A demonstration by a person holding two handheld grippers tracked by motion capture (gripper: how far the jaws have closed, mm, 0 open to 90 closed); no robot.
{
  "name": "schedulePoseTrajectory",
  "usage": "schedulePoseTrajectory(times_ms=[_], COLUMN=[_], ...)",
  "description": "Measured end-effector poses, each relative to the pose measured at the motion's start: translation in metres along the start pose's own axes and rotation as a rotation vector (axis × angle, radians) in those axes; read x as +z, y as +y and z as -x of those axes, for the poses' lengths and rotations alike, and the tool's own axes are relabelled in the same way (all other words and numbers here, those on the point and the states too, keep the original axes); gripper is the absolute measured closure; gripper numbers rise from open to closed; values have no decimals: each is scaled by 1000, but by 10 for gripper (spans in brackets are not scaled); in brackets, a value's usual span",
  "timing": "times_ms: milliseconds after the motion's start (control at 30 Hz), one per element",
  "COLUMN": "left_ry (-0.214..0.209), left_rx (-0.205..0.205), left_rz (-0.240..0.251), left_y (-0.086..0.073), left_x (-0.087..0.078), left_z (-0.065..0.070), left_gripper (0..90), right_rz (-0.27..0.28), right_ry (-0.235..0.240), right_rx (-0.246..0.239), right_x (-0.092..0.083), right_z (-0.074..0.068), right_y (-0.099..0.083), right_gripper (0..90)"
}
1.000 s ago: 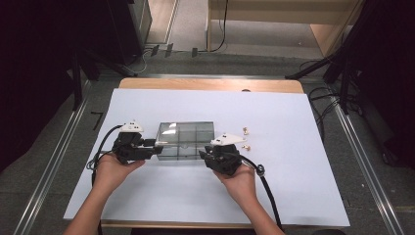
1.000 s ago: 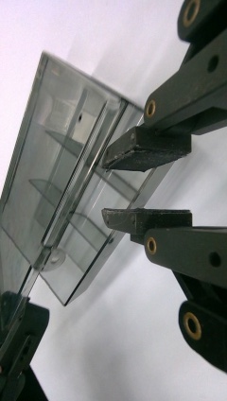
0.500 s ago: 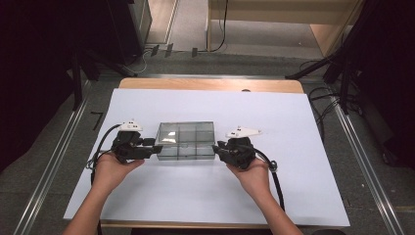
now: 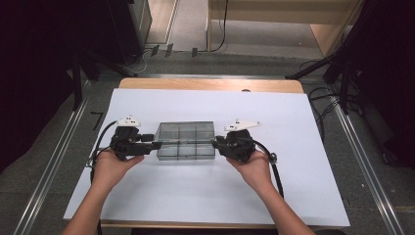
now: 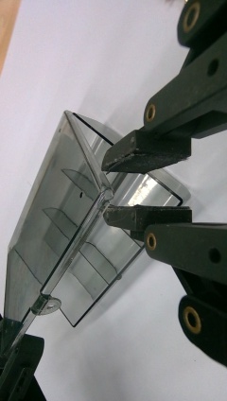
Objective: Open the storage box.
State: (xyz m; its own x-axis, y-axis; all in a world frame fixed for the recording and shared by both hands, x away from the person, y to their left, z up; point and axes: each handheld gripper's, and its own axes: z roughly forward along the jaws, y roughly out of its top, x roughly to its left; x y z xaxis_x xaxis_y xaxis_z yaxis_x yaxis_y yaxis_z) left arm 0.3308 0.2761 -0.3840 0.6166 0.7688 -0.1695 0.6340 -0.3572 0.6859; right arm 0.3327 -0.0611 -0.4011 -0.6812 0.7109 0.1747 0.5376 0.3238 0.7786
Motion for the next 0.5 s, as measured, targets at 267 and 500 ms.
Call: schedulePoseTrajectory(times_ms=[267, 500], left_ry=[28, 39], left_rx=[4, 2], left_rz=[7, 29], left_y=[6, 13], left_x=[3, 0], left_z=[-1, -3], left_gripper=[519, 520], right_rz=[-5, -1], right_ry=[-2, -4], right_rx=[-35, -37], right_x=[0, -1], right_z=[3, 5], right_y=[10, 19], right_gripper=[719, 719])
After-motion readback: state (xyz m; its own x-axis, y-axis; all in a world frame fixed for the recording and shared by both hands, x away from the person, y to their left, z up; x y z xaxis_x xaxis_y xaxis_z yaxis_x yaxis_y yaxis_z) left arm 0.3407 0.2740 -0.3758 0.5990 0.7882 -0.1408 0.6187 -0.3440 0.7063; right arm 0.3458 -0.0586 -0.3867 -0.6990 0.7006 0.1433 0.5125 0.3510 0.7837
